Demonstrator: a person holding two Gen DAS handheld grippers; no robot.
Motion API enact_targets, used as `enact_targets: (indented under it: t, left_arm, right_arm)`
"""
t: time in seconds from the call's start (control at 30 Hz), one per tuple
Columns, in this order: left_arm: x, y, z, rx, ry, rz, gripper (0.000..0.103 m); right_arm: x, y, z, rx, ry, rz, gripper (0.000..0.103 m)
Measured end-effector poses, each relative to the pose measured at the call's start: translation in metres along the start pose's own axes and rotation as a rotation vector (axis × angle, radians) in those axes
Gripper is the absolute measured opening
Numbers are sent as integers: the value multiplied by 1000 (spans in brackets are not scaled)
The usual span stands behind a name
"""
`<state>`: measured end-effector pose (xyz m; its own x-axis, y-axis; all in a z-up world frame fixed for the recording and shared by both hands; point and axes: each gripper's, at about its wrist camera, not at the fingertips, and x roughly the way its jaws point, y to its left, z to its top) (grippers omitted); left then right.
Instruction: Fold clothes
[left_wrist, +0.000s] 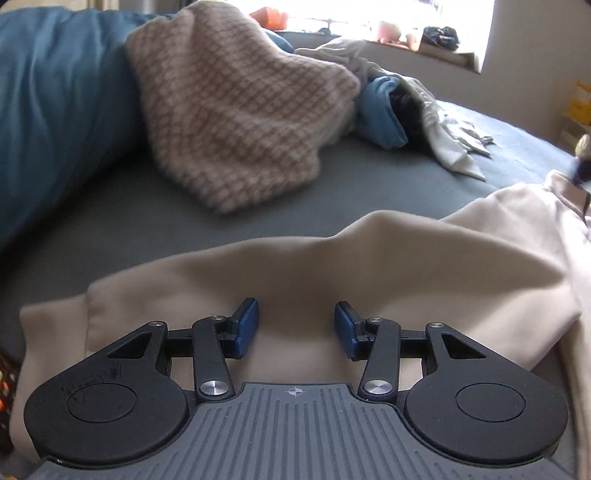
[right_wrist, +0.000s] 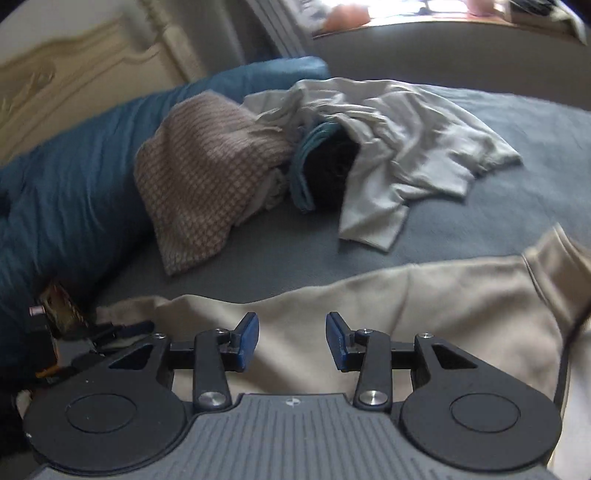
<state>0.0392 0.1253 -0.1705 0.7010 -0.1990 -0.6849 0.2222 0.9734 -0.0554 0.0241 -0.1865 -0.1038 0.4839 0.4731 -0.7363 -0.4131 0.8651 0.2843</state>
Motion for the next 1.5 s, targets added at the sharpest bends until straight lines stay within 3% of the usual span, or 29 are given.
enact_targets:
  t: [0.13, 0.33, 0.6, 0.67, 0.73, 0.83, 0.9, 0.93, 0.97, 1.17, 1.37, 1.43, 1.5]
  left_arm:
    - [2, 0, -10, 35, -31, 3, 46]
    - [-1, 4, -15, 48, -46, -19, 47]
    - [2, 4, -18, 63, -66, -21, 47]
    - [2, 3, -18, 63, -66, -20, 47]
    - [3, 3, -18, 62, -66, -15, 47]
    - [3, 1, -17, 59, -67, -3, 47]
    - [3, 0, -17, 58, -66, 5, 48]
    - [3, 0, -17, 56, -64, 9, 48]
    - [3, 0, -16, 54, -63, 12, 48]
    - [1, -1, -14, 40, -57, 48, 48]
    - [2, -2, -15, 55, -57, 60, 49]
    - [2, -1, -14, 54, -53, 58, 49]
    - [2, -1, -13, 53, -49, 55, 49]
  right_arm:
    - [63, 28, 24, -268, 119, 5, 43]
    - [130, 58, 18, -578, 255, 45, 43]
    - [151, 63, 14, -671, 325, 104, 47]
    - [151, 61, 17, -665, 374, 130, 60]
    - [153, 62, 19, -678, 406, 133, 63]
    - [151, 68, 12, -705, 381, 90, 60]
    - [145, 74, 6, -739, 333, 55, 33]
    - [140, 76, 4, -757, 308, 29, 7]
    - [136, 78, 3, -773, 284, 4, 3]
    - [114, 74, 3, -735, 122, -103, 1]
    - [145, 69, -21, -696, 86, -209, 2]
    - [150, 64, -20, -595, 42, -223, 3]
    - [143, 46, -2, -360, 8, -187, 12]
